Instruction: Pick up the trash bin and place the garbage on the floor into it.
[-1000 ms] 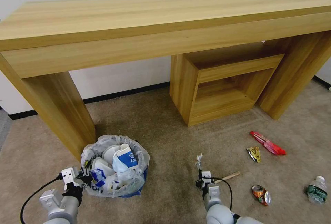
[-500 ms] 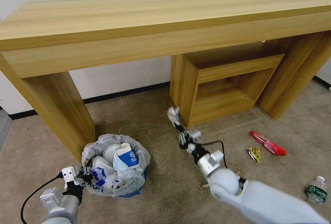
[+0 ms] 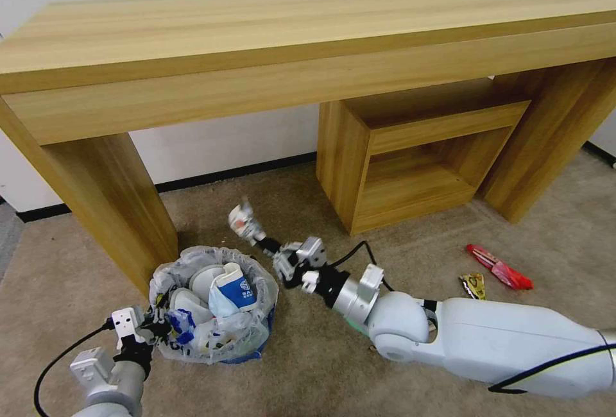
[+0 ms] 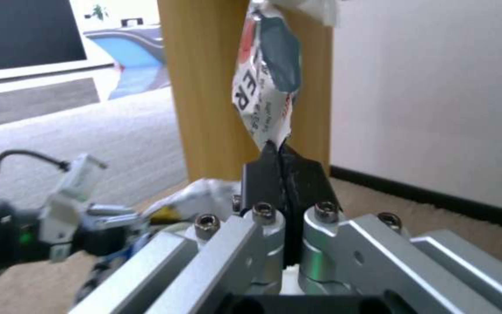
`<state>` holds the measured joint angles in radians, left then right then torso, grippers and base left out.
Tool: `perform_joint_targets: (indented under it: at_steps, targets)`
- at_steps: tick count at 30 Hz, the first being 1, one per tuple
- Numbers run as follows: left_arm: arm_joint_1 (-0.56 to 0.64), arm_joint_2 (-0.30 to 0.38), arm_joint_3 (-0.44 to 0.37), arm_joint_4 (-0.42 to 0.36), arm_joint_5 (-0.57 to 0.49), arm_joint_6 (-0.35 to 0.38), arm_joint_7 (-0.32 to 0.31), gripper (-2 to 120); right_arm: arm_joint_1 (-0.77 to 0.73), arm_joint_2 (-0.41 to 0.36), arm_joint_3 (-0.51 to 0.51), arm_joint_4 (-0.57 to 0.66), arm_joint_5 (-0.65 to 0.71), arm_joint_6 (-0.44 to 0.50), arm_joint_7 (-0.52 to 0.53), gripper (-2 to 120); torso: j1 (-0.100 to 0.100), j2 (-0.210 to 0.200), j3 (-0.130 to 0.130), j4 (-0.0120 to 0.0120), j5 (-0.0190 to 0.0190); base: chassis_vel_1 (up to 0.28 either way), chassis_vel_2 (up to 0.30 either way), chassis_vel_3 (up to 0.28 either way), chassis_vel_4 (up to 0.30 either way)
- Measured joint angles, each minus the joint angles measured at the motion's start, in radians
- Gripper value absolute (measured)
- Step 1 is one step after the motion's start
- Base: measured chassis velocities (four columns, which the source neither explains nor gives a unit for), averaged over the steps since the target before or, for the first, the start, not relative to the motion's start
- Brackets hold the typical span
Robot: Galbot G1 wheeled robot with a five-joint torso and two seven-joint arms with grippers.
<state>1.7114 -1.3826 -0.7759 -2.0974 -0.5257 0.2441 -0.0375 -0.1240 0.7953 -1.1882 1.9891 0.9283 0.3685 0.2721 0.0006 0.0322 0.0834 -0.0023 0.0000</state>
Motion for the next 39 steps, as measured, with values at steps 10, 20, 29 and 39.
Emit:
perform_joint_targets:
  at_steps: [10, 20, 29, 39]
  targets:
    - [-0.011, -0.001, -0.001, -0.002, -0.006, 0.000, -0.002, 3, -0.012, -0.014, -0.089, -0.022, -0.010, -0.021, 0.038, 0, 0.000, 0.000, 0.000, -0.0001, 0.0000, 0.000, 0.000, 0.000, 0.000]
    - [-0.006, -0.008, -0.001, -0.013, -0.006, 0.001, -0.002, 3, -0.041, 0.036, -0.115, -0.075, -0.015, -0.044, 0.066, 0, 0.000, 0.000, 0.000, 0.0000, 0.0000, 0.000, 0.000, 0.000, 0.000]
    - [-0.009, -0.018, -0.002, -0.019, -0.006, 0.001, -0.002, 3, -0.024, 0.091, -0.164, -0.098, 0.003, -0.072, 0.103, 0, 0.000, 0.000, 0.000, 0.0000, -0.0002, 0.000, 0.000, 0.000, 0.000]
    - [-0.003, -0.028, 0.002, -0.025, -0.002, 0.001, 0.002, 3, -0.010, 0.151, -0.177, -0.120, 0.020, -0.116, 0.164, 0, 0.000, 0.000, 0.000, 0.0000, -0.0001, 0.000, 0.000, 0.000, 0.000]
